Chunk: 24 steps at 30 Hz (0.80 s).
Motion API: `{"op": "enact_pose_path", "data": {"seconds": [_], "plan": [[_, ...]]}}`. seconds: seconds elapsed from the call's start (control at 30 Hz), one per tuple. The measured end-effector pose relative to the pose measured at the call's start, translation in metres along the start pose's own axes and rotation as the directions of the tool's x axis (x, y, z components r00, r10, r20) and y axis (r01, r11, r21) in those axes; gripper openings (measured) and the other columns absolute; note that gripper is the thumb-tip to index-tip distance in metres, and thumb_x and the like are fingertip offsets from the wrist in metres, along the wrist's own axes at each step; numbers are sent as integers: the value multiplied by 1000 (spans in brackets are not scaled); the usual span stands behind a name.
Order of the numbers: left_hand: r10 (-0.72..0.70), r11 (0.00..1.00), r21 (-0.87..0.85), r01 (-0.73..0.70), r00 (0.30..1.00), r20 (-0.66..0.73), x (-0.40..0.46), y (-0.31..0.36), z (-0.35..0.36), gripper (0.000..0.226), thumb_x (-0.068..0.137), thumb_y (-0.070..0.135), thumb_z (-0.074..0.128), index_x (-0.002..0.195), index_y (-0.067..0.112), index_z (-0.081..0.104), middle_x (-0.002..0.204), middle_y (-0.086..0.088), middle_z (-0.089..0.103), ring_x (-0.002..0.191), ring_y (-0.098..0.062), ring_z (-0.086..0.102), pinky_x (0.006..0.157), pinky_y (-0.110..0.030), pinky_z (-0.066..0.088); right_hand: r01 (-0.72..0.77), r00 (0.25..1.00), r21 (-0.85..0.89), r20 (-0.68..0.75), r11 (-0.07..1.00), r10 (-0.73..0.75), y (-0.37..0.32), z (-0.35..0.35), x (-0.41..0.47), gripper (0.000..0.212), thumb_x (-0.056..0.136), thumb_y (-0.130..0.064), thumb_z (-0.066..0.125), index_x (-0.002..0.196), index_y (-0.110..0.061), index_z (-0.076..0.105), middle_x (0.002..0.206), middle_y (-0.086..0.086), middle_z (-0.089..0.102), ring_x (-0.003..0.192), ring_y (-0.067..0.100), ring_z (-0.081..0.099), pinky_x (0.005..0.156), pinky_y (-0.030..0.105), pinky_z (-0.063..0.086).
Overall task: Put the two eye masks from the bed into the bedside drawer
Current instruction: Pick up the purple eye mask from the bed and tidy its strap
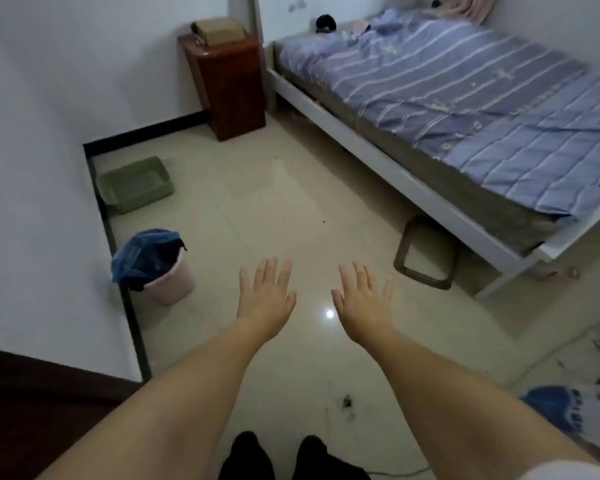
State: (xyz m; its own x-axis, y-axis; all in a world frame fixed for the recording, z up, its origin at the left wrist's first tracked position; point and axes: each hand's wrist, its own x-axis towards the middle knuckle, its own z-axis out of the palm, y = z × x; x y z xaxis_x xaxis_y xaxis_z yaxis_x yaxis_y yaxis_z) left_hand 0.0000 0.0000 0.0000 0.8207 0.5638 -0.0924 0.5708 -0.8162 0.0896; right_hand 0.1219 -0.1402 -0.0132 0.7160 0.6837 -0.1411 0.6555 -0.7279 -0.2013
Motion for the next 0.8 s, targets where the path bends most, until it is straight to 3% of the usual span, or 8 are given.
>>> {"op": "enact_pose_path", "data": {"seconds": [0.17,0.37,0.8], "plan": [[-57,998,-15,58,993,106,-1,-2,29,61,95,43,28,147,22,4,157,-8,15,144,-23,11,114,-57,6,-36,991,-38,124,999,40,8,31,0,56,96,-48,16,147,-29,5,160,3,6,146,23,2,113,59,2],[-72,996,-56,76,995,73,59,-19,25,61,95,42,30,147,21,7,155,-9,20,143,-24,16,114,-57,6,-5,989,-39,147,999,11,-6,25,66,55,96,-46,16,147,-28,6,159,5,8,145,23,3,113,58,2],[-6,999,-53,4,1000,-26,343,-125,-51,60,94,40,31,146,20,10,154,-10,22,142,-24,17,113,-58,8,-49,997,-28,64,998,51,-73,-44,352,54,96,-46,18,146,-26,10,158,6,14,145,25,9,114,57,-1]]}}
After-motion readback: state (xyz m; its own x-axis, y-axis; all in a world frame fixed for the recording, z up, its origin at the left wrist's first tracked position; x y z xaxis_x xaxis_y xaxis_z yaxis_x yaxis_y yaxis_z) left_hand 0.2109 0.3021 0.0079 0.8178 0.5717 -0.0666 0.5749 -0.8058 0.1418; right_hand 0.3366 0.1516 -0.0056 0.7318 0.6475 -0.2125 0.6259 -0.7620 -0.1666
